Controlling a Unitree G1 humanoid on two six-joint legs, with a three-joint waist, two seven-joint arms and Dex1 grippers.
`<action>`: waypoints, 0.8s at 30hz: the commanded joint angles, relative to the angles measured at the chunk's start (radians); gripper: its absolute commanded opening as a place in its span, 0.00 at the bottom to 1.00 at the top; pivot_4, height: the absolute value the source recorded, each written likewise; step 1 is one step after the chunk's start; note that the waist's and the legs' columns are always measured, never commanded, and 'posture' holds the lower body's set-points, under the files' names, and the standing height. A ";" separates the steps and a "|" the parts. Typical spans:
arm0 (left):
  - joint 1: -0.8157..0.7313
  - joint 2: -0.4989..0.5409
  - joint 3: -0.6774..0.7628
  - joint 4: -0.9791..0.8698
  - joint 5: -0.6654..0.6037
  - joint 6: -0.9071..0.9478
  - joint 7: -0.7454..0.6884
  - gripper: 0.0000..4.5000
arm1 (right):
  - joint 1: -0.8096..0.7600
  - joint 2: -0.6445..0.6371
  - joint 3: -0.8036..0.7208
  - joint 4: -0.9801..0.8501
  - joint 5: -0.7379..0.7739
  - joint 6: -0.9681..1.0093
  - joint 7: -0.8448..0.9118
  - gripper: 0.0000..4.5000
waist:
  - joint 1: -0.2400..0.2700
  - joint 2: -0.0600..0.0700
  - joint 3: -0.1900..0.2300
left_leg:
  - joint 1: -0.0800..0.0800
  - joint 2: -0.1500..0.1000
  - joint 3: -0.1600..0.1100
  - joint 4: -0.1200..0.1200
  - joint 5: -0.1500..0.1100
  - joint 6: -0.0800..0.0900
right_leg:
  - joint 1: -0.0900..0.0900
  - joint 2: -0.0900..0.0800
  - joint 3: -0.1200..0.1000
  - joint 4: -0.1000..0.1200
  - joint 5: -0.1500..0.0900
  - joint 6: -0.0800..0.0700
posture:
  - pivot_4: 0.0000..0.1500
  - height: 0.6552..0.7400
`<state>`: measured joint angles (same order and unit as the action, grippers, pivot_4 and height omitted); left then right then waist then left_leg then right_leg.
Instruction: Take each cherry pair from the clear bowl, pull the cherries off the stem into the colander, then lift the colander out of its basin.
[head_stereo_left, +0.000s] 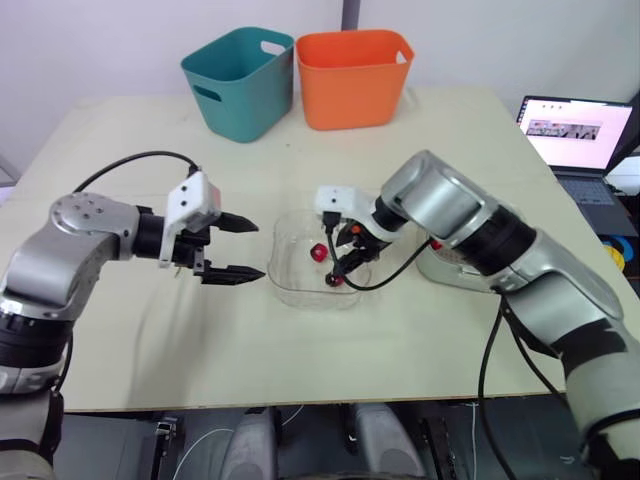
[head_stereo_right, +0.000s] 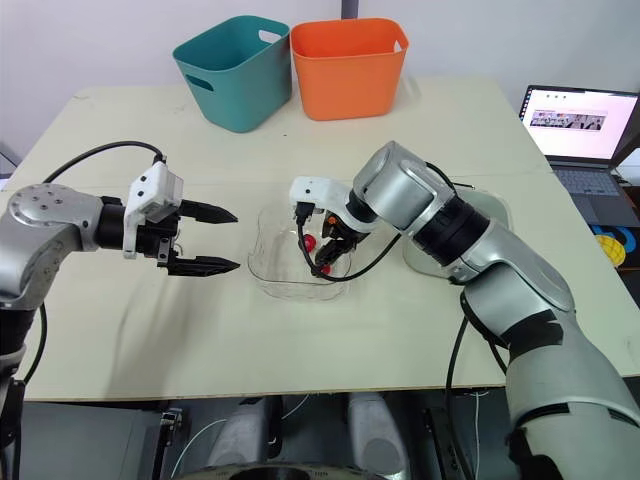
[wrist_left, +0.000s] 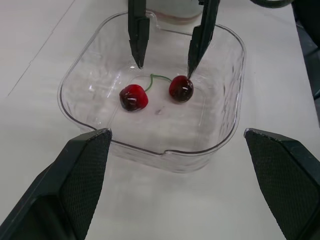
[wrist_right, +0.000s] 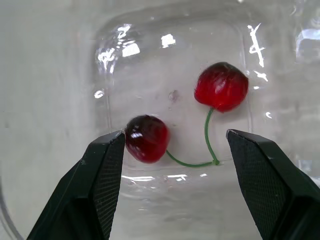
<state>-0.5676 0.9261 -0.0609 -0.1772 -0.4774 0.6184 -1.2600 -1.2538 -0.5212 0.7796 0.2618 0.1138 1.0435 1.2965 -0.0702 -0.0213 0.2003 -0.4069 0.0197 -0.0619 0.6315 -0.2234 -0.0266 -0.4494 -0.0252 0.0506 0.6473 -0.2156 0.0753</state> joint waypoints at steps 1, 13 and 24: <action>-0.017 0.005 0.016 -0.012 0.010 -0.025 0.003 1.00 | -0.027 0.006 0.008 -0.005 -0.005 -0.009 0.048 0.78 | 0.001 0.000 0.000 | 0.000 0.000 0.000 0.000 0.000 0.000 | 0.000 0.000 0.000 0.000 0.000 0.000 | 1.00 1.00; -0.007 0.007 0.031 -0.024 0.004 -0.019 0.017 1.00 | -0.001 0.013 0.080 0.005 -0.081 -0.116 0.116 0.78 | 0.000 0.000 0.000 | 0.000 0.000 0.000 0.000 0.000 0.000 | 0.000 0.000 0.000 0.000 0.000 0.000 | 1.00 1.00; -0.023 -0.002 0.034 -0.014 0.002 -0.020 0.036 1.00 | 0.036 0.039 0.080 0.018 -0.169 -0.181 0.099 0.28 | 0.001 0.000 0.000 | 0.000 0.000 0.000 0.000 0.000 0.000 | 0.000 0.000 0.000 0.000 0.000 0.000 | 1.00 1.00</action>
<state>-0.5661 0.9226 -0.0594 -0.1779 -0.4681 0.6055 -1.2292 -1.2156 -0.4842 0.8684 0.2999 -0.0359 0.8726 1.3981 -0.0693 -0.0213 0.2003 -0.4071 0.0196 -0.0619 0.6318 -0.2234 -0.0266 -0.4494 -0.0253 0.0505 0.6474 -0.2156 0.0755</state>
